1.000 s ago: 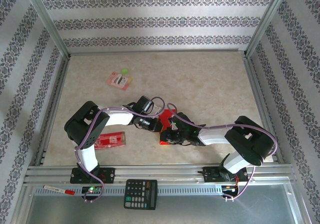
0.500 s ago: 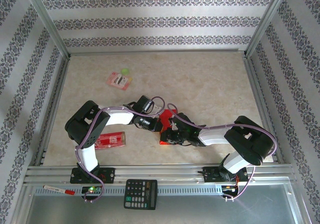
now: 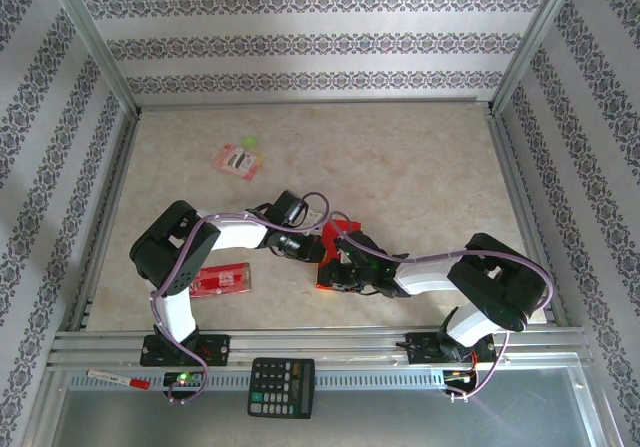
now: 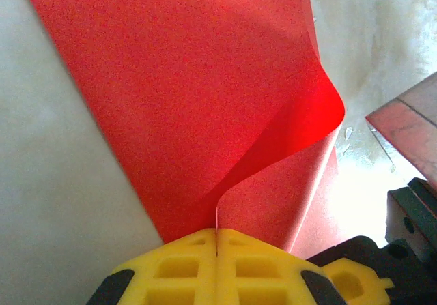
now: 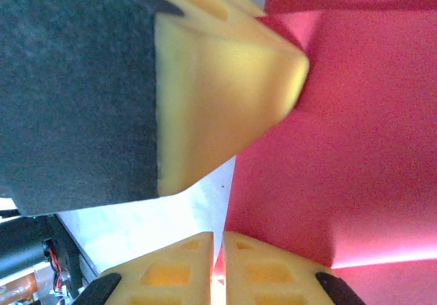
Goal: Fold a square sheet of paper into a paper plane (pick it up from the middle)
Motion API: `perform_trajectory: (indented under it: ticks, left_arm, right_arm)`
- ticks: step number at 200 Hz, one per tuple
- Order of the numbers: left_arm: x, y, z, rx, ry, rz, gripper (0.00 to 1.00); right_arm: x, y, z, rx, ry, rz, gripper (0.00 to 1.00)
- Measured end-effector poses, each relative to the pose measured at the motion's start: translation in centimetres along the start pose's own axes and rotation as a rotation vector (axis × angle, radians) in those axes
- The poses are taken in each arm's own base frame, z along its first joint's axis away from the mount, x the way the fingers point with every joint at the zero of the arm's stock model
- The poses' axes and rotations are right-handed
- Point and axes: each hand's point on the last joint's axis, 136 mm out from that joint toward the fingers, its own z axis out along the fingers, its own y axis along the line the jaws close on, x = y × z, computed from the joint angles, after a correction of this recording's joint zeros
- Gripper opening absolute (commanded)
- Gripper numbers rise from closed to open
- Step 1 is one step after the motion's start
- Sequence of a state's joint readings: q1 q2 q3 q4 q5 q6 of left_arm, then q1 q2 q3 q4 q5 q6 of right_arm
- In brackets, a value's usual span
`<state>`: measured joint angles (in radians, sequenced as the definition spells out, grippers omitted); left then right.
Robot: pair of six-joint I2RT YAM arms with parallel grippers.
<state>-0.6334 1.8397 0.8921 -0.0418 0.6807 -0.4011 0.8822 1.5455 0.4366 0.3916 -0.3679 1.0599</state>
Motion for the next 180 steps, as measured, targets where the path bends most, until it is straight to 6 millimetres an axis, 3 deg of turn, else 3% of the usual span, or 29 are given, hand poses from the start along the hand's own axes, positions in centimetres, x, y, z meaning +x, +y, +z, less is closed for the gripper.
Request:
perform_trajectory:
  ticks: [149, 163, 180]
  left_arm:
    - [0.0, 0.0, 0.0, -0.002, -0.001, 0.000, 0.00]
    - [0.0, 0.0, 0.0, -0.002, -0.001, -0.001, 0.00]
    - [0.0, 0.0, 0.0, -0.002, -0.001, -0.001, 0.00]
  right_arm:
    - [1.9, 0.8, 0.3, -0.020, 0.053, -0.019, 0.12]
    - [1.9, 0.8, -0.3, -0.035, 0.061, -0.009, 0.12]
    - [0.5, 0.8, -1.9, -0.062, 0.015, 0.015, 0.12]
